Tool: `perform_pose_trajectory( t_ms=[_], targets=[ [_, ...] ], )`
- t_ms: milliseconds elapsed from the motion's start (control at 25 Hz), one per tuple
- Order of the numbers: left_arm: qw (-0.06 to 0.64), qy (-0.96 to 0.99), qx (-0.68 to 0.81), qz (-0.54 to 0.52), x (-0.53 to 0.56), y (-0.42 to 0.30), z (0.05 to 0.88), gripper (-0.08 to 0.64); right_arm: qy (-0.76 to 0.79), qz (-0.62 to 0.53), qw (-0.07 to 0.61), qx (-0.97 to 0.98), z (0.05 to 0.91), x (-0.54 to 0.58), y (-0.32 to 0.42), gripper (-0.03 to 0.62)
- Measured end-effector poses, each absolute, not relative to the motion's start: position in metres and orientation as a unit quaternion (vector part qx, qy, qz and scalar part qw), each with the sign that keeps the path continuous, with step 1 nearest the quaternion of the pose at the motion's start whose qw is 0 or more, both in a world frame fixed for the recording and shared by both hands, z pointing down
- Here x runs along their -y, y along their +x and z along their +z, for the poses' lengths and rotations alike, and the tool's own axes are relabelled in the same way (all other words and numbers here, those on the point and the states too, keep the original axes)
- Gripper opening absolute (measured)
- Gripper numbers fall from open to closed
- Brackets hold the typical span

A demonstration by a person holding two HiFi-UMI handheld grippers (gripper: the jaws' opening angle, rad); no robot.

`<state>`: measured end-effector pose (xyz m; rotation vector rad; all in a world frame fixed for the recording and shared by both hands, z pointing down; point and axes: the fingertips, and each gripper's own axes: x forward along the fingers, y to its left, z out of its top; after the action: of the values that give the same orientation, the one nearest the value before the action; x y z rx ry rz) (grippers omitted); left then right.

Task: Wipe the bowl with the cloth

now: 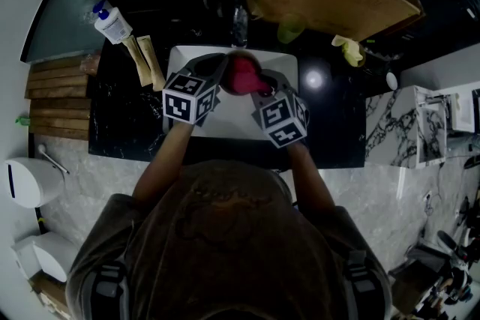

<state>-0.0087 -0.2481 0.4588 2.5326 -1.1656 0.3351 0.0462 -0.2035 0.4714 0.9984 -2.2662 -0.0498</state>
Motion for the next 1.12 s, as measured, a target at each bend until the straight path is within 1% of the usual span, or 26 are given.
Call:
perform_pose_trajectory(
  t_ms=[200, 480, 1120],
  targets=[
    [0.167, 0.888, 0.411, 0.121, 0.25, -0.007, 0.461, 0.028, 0.355, -0.023, 0.323, 0.877, 0.475, 0.192, 0.027, 0.042],
    [0.171, 0.892, 0.399, 0.125, 0.242, 0.004, 0.465, 0.026, 0.325, -0.062, 0.326, 0.886, 0.47, 0.191, 0.002, 0.041],
    [0.171, 0.899, 0.383, 0.126, 0.232, 0.015, 0.468, 0.025, 0.414, -0.079, 0.324, 0.847, 0.456, 0.229, 0.043, 0.041]
  ],
)
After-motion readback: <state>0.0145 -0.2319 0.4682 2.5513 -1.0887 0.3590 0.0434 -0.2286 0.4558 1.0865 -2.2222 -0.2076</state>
